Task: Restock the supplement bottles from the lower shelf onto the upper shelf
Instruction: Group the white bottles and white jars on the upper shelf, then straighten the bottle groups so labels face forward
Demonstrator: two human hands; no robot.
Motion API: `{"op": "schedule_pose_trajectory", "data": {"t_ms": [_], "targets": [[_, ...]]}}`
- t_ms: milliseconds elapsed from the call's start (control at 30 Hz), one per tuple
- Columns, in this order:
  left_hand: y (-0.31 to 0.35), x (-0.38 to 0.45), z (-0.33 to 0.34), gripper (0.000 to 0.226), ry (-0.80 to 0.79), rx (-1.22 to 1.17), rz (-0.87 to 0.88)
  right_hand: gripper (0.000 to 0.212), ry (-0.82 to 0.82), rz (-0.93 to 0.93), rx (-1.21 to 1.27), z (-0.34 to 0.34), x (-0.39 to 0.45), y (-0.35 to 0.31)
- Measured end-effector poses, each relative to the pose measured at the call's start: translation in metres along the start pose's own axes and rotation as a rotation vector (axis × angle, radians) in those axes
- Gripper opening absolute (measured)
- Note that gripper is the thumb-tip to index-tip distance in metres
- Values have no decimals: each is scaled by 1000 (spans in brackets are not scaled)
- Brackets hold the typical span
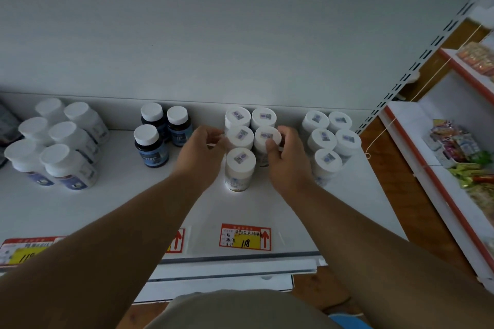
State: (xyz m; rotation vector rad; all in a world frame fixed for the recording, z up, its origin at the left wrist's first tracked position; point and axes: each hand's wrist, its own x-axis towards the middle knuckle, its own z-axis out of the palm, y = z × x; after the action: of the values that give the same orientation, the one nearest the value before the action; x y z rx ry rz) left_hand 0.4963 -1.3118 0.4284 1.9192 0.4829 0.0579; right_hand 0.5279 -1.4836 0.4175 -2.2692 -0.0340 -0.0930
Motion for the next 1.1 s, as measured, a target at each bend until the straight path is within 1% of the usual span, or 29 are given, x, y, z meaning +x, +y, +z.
{"op": "schedule_pose_trajectory", "data": {"t_ms": [67, 133, 200, 267, 333, 433, 533, 833, 967, 1100], "targets": [[-7, -14, -3, 7, 34, 10, 8, 52, 34, 84, 56, 2, -6, -2], [-16, -30, -3, 10, 25, 25, -6, 49, 53, 156, 119, 6, -18, -3], [-23, -42, -1, 14, -11, 51, -46, 37, -9, 136, 126, 11, -35, -1], [-27, -49, 1, 15, -55, 89, -71, 35, -79, 95, 108, 15, -48, 2], [-30, -50, 0, 18, -81, 111, -60, 35, -128, 73, 103, 18, -54, 4], [-32, -48, -2, 21, -64, 138, -33, 26, -199, 24, 74, 20, -55, 4], [-34, -47, -3, 21, -62, 120, -25, 24, -190, -27, 43, 19, -53, 3], [-37, -46, -7, 22, -92, 71, -30, 30, -214, -66, 14, 18, -54, 9], [-36, -45, -10, 20, -83, 117, -18, 32, -177, -69, 14, 20, -57, 9], [-36, -47, -17, 22, -91, 126, -3, 43, -121, -48, -16, 16, -63, 5]]}}
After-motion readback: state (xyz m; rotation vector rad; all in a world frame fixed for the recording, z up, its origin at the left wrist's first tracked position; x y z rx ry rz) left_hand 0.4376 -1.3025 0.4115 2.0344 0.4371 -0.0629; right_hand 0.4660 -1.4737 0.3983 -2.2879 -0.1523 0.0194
